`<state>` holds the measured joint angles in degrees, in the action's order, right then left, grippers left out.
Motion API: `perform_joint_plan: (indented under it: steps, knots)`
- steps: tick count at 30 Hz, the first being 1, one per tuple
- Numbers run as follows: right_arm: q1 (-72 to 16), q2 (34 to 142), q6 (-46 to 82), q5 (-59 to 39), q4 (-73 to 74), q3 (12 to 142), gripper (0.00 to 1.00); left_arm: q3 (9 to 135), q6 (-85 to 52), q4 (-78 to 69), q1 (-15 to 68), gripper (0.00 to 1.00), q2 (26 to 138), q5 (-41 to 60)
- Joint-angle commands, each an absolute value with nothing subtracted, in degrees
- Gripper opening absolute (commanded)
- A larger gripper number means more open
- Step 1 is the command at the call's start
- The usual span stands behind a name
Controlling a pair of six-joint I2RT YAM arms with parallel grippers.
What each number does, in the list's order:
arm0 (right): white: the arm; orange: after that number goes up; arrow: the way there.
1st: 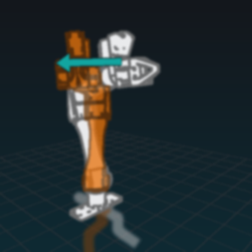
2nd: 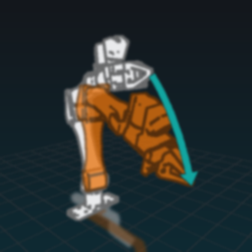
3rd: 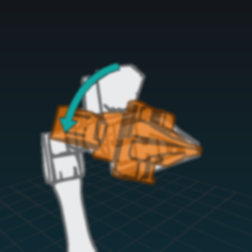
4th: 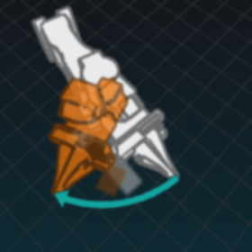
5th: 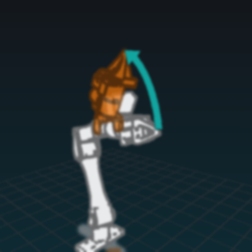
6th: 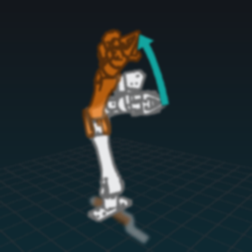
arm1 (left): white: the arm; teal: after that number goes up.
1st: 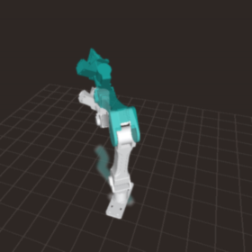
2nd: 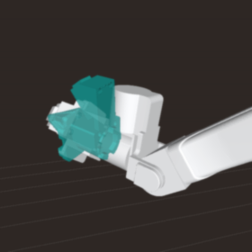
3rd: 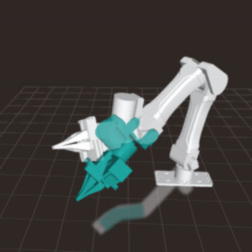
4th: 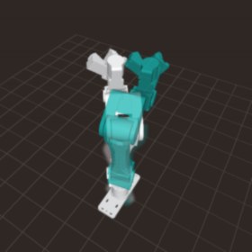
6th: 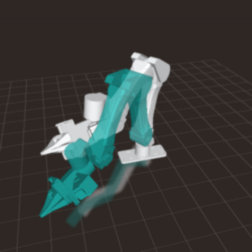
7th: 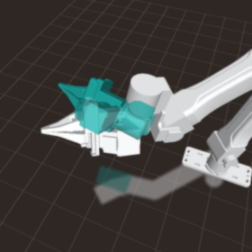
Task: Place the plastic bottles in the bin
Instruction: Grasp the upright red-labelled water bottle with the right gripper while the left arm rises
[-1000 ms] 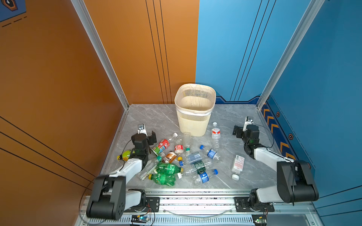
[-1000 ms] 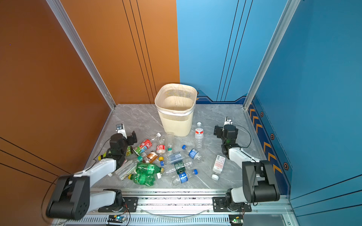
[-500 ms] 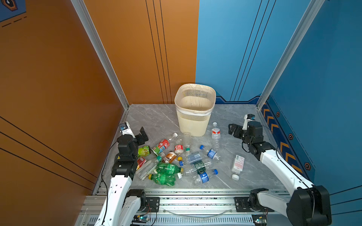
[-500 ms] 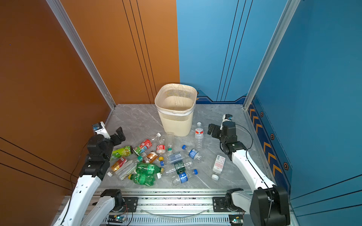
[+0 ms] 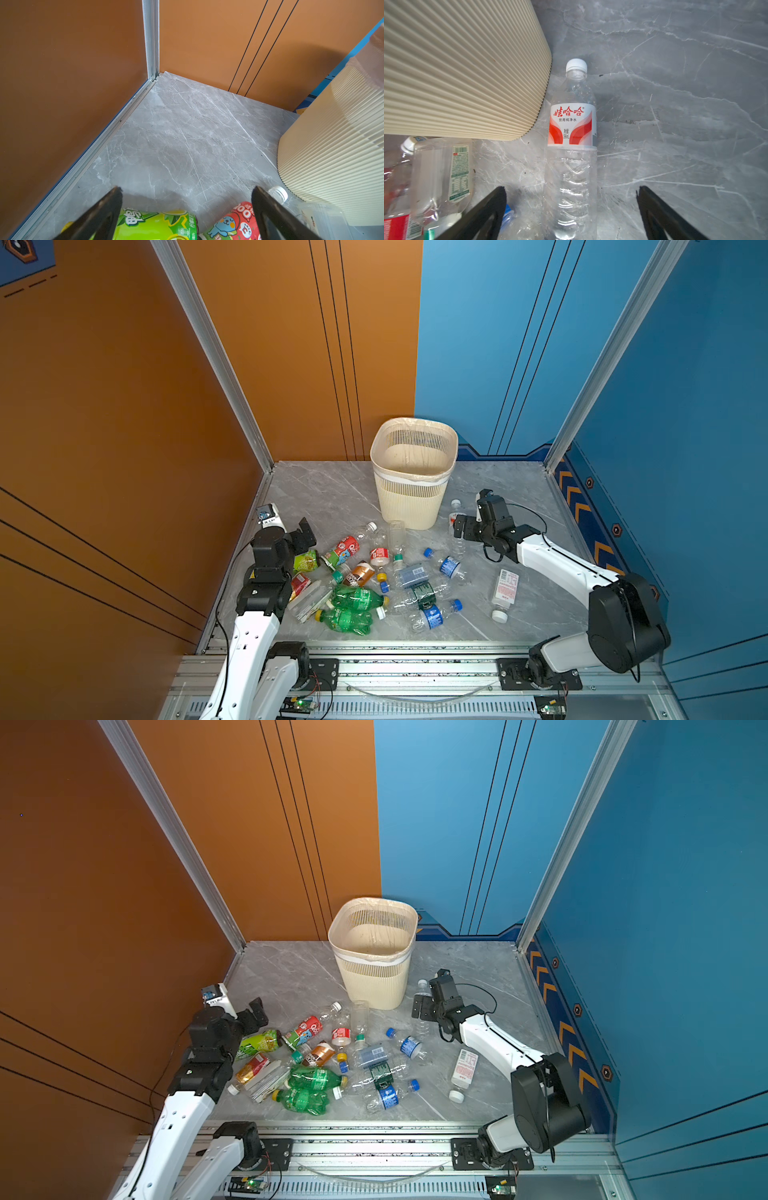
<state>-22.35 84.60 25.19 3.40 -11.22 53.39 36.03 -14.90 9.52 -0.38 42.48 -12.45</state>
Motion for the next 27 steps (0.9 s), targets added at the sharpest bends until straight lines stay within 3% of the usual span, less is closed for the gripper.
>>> perform_joint_plan:
  steps: [1,7,16,27]
  knots:
    - [-23.58,87.80,26.09,7.07,-12.93,56.15,1.00,37.34,-15.47,10.33,-0.83,0.98,42.30,-11.32]
    - [-23.56,94.94,26.94,6.90,-11.19,58.92,0.97,37.38,-15.48,10.32,-0.88,0.98,42.25,-11.53]
    - [-23.47,101.86,27.85,7.64,-9.80,61.96,0.85,37.36,-15.47,10.37,-0.87,0.98,42.55,-11.62]
    - [-22.24,103.77,28.84,7.95,-9.71,63.47,0.56,37.39,-15.56,10.37,-0.97,0.98,42.90,-11.45]
